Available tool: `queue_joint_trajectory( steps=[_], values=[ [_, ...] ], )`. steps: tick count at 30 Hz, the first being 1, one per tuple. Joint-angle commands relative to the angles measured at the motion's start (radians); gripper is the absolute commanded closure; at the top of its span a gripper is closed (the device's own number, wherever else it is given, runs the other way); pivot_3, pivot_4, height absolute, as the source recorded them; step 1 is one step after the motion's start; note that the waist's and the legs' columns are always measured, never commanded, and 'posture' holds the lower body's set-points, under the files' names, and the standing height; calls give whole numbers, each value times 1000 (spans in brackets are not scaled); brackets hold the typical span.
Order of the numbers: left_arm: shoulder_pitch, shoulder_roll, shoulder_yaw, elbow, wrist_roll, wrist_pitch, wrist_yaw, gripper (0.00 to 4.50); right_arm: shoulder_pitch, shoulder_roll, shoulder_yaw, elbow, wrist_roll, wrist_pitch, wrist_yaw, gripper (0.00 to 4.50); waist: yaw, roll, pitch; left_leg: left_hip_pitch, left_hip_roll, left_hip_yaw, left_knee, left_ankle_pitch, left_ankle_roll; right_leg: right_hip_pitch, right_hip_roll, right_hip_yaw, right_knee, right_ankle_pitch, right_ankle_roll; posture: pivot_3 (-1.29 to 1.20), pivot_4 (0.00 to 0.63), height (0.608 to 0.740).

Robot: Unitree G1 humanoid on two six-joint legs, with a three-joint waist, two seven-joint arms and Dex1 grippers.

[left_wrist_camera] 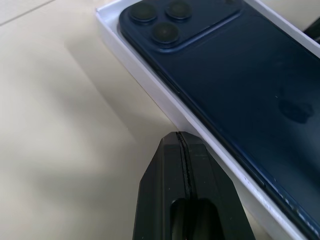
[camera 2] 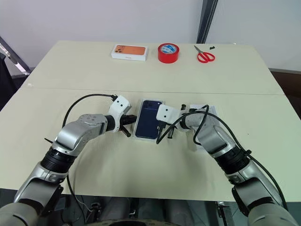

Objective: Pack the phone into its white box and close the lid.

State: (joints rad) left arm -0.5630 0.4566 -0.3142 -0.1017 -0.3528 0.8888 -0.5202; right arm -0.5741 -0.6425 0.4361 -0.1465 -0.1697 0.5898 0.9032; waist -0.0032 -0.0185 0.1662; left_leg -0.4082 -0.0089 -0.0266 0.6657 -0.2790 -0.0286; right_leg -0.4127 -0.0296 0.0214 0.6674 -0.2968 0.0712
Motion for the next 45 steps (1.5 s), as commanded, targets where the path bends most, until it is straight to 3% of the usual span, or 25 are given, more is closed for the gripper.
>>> queue_joint_trajectory(
  steps=[1,9,21,24,29,34,37,43,45],
  values=[
    [-8,-37,-66,-94,-46,38,-91,4485,30,-58,-41,-137,49,1,78,4500,8,0,0,0,0,0,0,0,1,0,0,0,0,0,0,0,150,740],
    [-15,-50,-128,-154,-34,65,-188,4485,149,-215,-111,-281,95,27,181,4500,13,0,0,0,0,0,0,-1,1,0,0,0,-1,0,0,0,150,740],
    [4,-46,-90,-160,-20,71,-211,4485,175,-309,-209,-314,143,75,230,4500,10,0,0,0,0,0,1,-1,1,1,1,0,0,0,0,0,150,740],
    [31,-19,-9,-177,-40,60,-205,4500,156,-329,-310,-332,261,193,279,3628,10,0,0,0,0,0,1,-1,1,1,1,0,0,0,0,0,150,740],
    [99,35,76,-228,-48,-55,-237,4500,116,-316,-396,-330,372,414,235,1183,7,0,0,1,1,0,1,-1,2,2,1,0,0,0,0,0,150,740],
    [204,101,109,-281,10,-328,-311,4500,16,-200,-419,-228,393,826,39,1183,8,1,0,1,1,0,0,-1,1,1,0,1,0,0,0,0,150,740],
    [242,107,125,-272,21,-437,-333,4500,-1,-169,-413,-224,400,978,-44,1183,14,2,-1,1,1,0,0,-1,1,1,0,1,-1,0,0,0,150,740],
    [301,81,166,-262,-24,-544,-370,4500,32,-115,-409,-238,433,1025,-183,1183,15,2,-1,0,1,1,0,-1,2,0,-1,1,-2,0,0,0,150,740],
    [308,87,165,-264,-21,-547,-377,4500,40,-93,-420,-243,453,1025,-223,1704,12,3,-1,0,1,1,0,-1,2,0,-1,0,-2,0,0,0,150,740]
  ],
)
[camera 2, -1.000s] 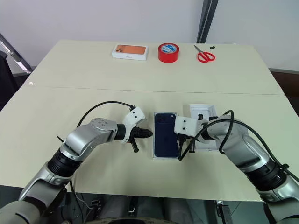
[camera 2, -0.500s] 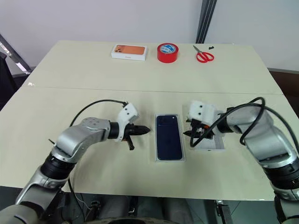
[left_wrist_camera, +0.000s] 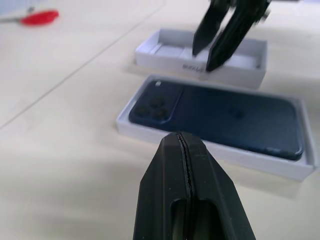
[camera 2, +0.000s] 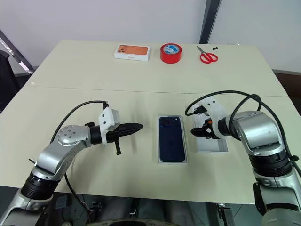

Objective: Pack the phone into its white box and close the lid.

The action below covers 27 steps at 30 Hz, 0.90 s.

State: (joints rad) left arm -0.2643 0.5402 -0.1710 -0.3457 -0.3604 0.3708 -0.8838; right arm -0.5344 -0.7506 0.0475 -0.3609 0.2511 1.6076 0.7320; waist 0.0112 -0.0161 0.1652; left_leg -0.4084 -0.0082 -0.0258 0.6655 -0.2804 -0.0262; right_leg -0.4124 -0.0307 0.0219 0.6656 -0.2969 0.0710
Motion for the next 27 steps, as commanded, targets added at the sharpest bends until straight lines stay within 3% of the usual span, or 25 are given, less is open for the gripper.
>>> queue_joint_trajectory(
  steps=[1,6,10,13,18,21,23,24,27],
  values=[
    [11,6,20,-18,-11,-30,-15,4500,2,23,-38,-31,43,7,-70,2018,-5,0,0,0,0,0,0,0,0,0,0,0,0,0,0,0,150,740],
    [14,9,21,3,-3,-39,-19,4500,3,50,-68,-33,118,7,-152,4466,-7,0,0,0,0,0,0,0,0,0,1,0,1,0,0,0,150,740],
    [14,-1,43,23,5,-49,14,4500,-43,61,-130,-8,179,7,-207,4466,-9,0,0,1,0,0,0,0,0,0,2,0,1,0,0,0,150,740],
    [13,-13,87,44,-9,-49,52,4500,-132,129,-258,44,270,7,-222,4466,-24,0,0,1,0,0,1,0,0,0,2,0,2,0,0,0,150,740],
    [-23,-46,178,122,-15,-51,133,4500,-212,275,-436,114,737,7,-301,4466,-25,0,0,2,2,0,0,0,0,0,4,0,3,0,0,0,150,740],
    [-76,-65,223,200,-1,-63,192,4500,-196,391,-468,177,1073,7,-518,4466,-26,0,0,1,2,0,1,0,0,1,4,0,4,0,0,0,150,740],
    [-107,-71,242,242,12,-78,220,4500,-106,369,-320,198,1497,-206,-823,4466,-24,0,0,1,2,0,1,0,0,1,4,0,4,0,0,0,150,740],
    [-118,-74,247,257,17,-84,229,4500,-65,374,-257,189,1633,-297,-933,4466,-23,0,0,1,2,0,1,0,0,0,3,-1,4,0,0,0,150,740],
    [-142,-83,251,277,17,-88,242,4500,37,499,-161,114,1721,-457,-1114,4466,-30,0,0,0,2,1,2,-1,2,1,3,-1,3,0,1,0,150,740]
  ],
)
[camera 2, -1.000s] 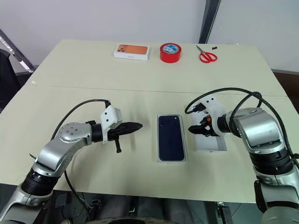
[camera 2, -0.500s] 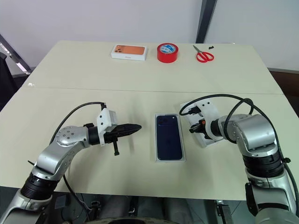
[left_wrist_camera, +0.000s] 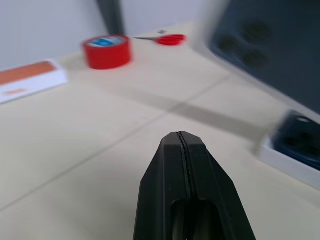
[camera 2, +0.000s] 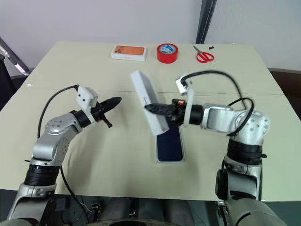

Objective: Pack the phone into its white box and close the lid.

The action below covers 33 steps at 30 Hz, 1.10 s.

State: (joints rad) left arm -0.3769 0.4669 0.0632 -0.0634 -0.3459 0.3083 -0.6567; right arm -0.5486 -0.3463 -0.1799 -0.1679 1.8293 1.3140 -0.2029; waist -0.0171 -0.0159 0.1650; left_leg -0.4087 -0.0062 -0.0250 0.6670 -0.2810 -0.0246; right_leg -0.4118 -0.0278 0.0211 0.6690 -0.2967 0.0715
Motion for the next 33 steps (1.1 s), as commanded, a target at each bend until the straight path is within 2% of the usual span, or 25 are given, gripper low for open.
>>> queue_joint_trajectory(
  steps=[1,5,9,11,13,16,19,21,25,27,29,30,33],
  values=[
    [-33,-12,14,-6,-1,-23,12,4500,82,154,83,-107,143,-212,-245,4466,-4,0,0,0,0,0,0,0,0,0,0,0,0,0,0,0,150,740],
    [-11,-12,-33,-32,14,-19,-16,4500,191,351,107,-159,143,-351,-562,4466,-8,0,0,1,1,1,1,0,0,-1,1,2,3,0,0,0,150,740],
    [18,-11,-93,-67,23,3,-47,4500,237,368,89,-162,143,-368,-705,4466,-3,0,0,1,0,1,1,0,0,-1,0,2,2,0,0,0,150,740],
    [30,-15,-121,-90,20,18,-63,4500,232,360,74,-159,143,-361,-713,3885,-2,0,0,1,0,1,1,0,0,-1,0,2,2,0,0,0,150,740],
    [38,-19,-150,-105,19,44,-73,4500,207,319,67,-150,143,-333,-682,3046,-2,0,0,1,0,1,1,0,0,-1,1,2,2,0,0,0,150,740],
    [53,-15,-218,-122,52,46,-100,4500,113,112,72,-108,143,-219,-523,1498,-3,1,0,1,0,2,1,0,0,-1,1,2,2,0,0,0,150,740],
    [40,-53,-269,-132,55,60,-100,4500,-11,-173,88,-98,68,-66,-294,1498,0,4,2,1,0,2,1,0,0,-1,1,2,1,0,0,0,150,740],
    [33,-70,-303,-142,63,66,-110,4500,-54,-315,108,-119,-103,-23,-105,1498,2,4,2,1,0,2,0,0,0,-1,1,2,0,0,0,0,150,740],
    [19,-90,-333,-143,82,68,-109,4500,-80,-473,197,-133,-463,-119,200,1498,2,4,1,1,1,1,-1,-1,2,0,3,1,-2,0,0,0,150,740],
    [13,-104,-323,-145,74,79,-97,4500,-80,-515,238,-143,-592,-167,311,1498,1,4,1,1,1,2,-1,-1,2,0,2,2,-1,0,0,0,150,740],
    [-2,-132,-268,-161,28,125,-56,4500,-72,-579,306,-168,-735,-221,438,2007,5,4,1,1,1,2,0,-1,2,0,2,2,-1,0,0,0,150,740],
    [-9,-143,-244,-168,10,149,-39,4500,-67,-602,332,-177,-792,-243,489,2400,5,3,1,1,1,2,1,-1,2,0,2,2,-1,0,0,0,150,740],
    [-35,-170,-143,-194,-56,283,53,4500,-50,-681,422,-221,-991,-354,632,3909,7,3,2,1,1,1,0,-1,2,0,2,2,-2,0,0,0,150,740]
  ],
)
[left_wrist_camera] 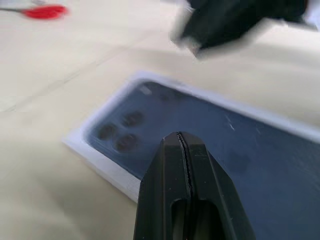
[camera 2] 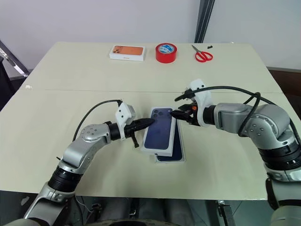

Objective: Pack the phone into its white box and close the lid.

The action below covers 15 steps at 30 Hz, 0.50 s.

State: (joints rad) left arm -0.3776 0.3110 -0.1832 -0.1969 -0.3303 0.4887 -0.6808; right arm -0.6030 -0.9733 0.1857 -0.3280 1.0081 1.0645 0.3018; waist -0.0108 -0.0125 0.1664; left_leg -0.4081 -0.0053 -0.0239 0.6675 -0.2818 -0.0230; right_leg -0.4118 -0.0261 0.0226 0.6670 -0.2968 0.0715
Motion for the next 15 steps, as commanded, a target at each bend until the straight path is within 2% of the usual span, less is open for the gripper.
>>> queue_joint_trajectory(
  steps=[1,3,7,15],
  values=[
    [-40,-17,130,-68,-85,143,106,4500,8,-69,76,-68,-225,-133,161,4425,-1,0,0,0,0,0,0,0,0,0,0,0,0,0,0,0,150,740],
    [-47,8,140,-67,-74,234,146,4500,19,-109,132,-84,-354,-205,228,4425,-3,0,0,0,0,0,0,0,0,0,0,0,0,0,0,0,150,740],
    [-49,100,39,-56,-4,359,148,4500,42,-127,178,-87,-501,-280,330,4425,-2,0,0,1,0,0,0,0,0,0,0,0,1,0,0,0,150,740],
    [-107,80,-67,-45,-34,456,85,4500,70,-74,192,-112,-644,-323,450,4425,3,0,0,0,-1,0,0,0,0,0,-1,0,0,0,0,0,150,740]
  ],
)
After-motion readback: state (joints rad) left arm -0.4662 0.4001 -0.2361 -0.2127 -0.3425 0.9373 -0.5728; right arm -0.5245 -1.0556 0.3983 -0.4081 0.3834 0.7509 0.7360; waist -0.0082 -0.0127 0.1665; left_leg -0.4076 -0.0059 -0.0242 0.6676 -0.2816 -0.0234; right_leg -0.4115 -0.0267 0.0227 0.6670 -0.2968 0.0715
